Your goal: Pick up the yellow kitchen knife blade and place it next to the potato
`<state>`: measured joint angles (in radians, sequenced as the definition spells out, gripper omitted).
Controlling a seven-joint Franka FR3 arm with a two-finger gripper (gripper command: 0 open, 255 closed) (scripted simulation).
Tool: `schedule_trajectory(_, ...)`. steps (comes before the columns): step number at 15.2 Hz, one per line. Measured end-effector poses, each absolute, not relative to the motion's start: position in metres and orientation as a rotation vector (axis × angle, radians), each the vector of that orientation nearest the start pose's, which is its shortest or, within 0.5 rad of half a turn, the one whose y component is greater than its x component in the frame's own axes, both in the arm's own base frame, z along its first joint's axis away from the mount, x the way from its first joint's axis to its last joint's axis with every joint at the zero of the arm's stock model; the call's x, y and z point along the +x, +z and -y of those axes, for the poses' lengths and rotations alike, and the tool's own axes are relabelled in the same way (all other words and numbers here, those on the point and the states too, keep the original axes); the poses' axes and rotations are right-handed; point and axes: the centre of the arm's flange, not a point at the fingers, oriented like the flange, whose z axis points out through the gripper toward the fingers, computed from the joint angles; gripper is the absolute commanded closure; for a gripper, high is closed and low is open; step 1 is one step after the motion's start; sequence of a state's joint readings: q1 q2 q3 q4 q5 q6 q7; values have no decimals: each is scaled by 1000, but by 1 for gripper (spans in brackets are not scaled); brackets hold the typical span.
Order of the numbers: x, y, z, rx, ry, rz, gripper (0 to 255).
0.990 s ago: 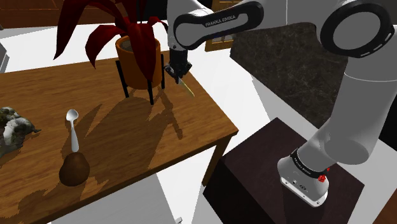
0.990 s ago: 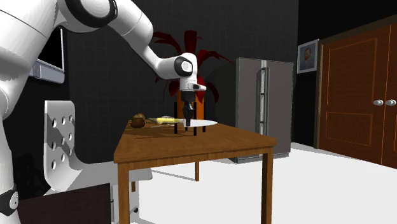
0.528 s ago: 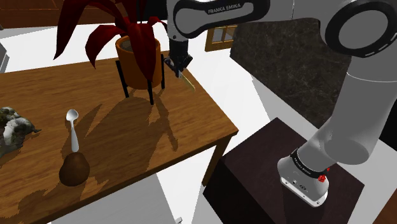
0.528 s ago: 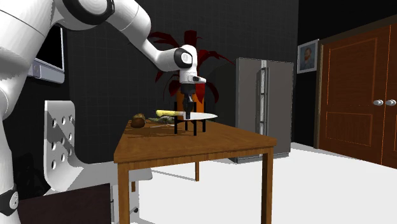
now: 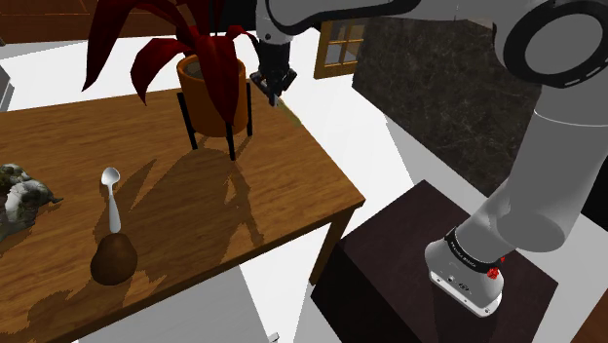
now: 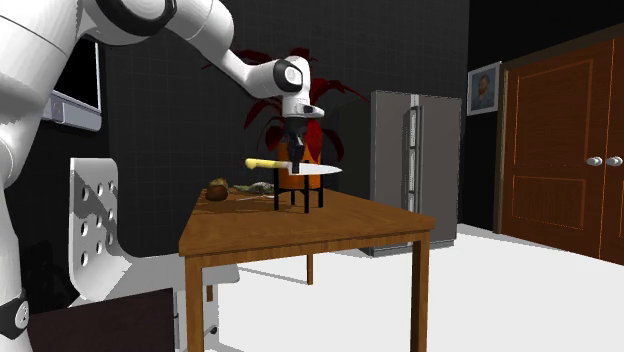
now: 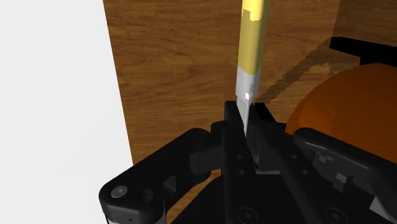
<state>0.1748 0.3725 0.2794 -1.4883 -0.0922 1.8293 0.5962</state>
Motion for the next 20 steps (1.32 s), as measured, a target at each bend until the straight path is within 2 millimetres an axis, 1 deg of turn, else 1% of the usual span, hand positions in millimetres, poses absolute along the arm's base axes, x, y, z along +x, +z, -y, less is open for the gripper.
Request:
schedule_trajectory(1,613,468,-263,-3132,32,-212,255)
schedule_trajectory(2,610,470,-269,-3133,32,-212,255)
schedule_trajectory(5,596,471,-297,-3133,31,-213,255)
schedule_trajectory(9,576,472,-345,-3133,28,-217,255)
schedule_trajectory(10,569,473,-354,-3135,32,-218,255)
schedule_trajectory(12,557,470,-380,-3136,35,-217,255)
schedule_trajectory(14,544,473,-406,-3136,36,-216,255)
schedule_trajectory(15,538,474,-415,-3136,35,-216,255)
schedule_trajectory(16,534,471,-429,-3136,34,-216,255)
schedule_trajectory(17,529,473,-439,-3136,36,-215,255)
schedule_trajectory(20,507,472,-476,-3135,35,-212,255)
